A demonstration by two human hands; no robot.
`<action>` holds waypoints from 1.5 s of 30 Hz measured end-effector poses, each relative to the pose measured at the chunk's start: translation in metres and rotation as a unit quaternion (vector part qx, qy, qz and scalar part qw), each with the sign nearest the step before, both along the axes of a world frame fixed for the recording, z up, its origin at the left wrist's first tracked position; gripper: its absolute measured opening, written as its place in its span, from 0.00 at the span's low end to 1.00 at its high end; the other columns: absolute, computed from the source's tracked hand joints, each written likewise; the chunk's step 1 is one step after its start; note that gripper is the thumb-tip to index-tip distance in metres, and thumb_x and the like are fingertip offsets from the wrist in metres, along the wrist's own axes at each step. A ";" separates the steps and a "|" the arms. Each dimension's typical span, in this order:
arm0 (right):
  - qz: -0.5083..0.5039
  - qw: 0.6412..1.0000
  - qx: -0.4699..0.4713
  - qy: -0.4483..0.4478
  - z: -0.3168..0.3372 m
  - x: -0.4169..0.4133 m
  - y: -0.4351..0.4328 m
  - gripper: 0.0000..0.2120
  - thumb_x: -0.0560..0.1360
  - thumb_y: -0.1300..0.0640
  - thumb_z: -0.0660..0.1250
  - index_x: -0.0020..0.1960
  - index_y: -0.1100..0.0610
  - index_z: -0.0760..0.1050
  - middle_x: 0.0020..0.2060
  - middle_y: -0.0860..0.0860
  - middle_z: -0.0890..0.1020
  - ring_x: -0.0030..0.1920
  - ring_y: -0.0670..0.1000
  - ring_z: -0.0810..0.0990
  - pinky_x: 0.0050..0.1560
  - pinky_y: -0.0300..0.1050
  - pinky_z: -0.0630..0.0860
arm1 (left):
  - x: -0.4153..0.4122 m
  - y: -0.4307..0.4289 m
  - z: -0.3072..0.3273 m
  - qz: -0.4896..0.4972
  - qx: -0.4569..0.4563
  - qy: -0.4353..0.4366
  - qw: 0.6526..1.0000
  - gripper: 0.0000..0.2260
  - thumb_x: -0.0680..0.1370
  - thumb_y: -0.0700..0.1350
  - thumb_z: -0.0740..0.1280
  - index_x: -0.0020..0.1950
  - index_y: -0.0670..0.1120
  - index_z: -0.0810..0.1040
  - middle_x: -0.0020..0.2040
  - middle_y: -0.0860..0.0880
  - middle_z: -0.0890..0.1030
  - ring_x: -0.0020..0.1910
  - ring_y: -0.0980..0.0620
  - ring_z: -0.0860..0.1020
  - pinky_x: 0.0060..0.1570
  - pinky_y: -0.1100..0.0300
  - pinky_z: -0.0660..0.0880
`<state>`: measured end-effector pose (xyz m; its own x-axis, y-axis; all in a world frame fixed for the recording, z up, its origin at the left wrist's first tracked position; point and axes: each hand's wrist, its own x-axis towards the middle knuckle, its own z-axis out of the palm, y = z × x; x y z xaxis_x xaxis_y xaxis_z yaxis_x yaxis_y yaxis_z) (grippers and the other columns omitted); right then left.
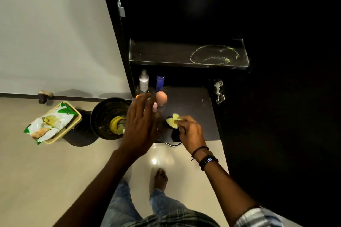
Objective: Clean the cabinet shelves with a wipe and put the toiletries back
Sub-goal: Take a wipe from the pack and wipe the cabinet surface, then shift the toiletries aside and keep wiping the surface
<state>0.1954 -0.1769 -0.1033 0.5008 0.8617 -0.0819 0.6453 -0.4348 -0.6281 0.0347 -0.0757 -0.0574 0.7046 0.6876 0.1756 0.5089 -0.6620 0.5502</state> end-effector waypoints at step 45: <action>0.098 0.989 -0.097 0.062 -0.024 -0.056 0.009 0.25 0.73 0.60 0.71 0.68 0.54 0.70 0.64 0.55 0.74 0.61 0.56 0.76 0.62 0.50 0.76 | -0.050 0.016 -0.124 0.087 -0.142 0.212 0.963 0.29 0.73 0.41 0.70 0.73 0.45 0.65 0.66 0.40 0.72 0.58 0.38 0.74 0.47 0.47 0.76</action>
<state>0.1390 -0.1676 -0.1275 0.3027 0.9031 -0.3046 0.6526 -0.4293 -0.6243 -0.0150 -0.0594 -0.1818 0.5407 0.7801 -0.3148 0.8175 -0.3991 0.4152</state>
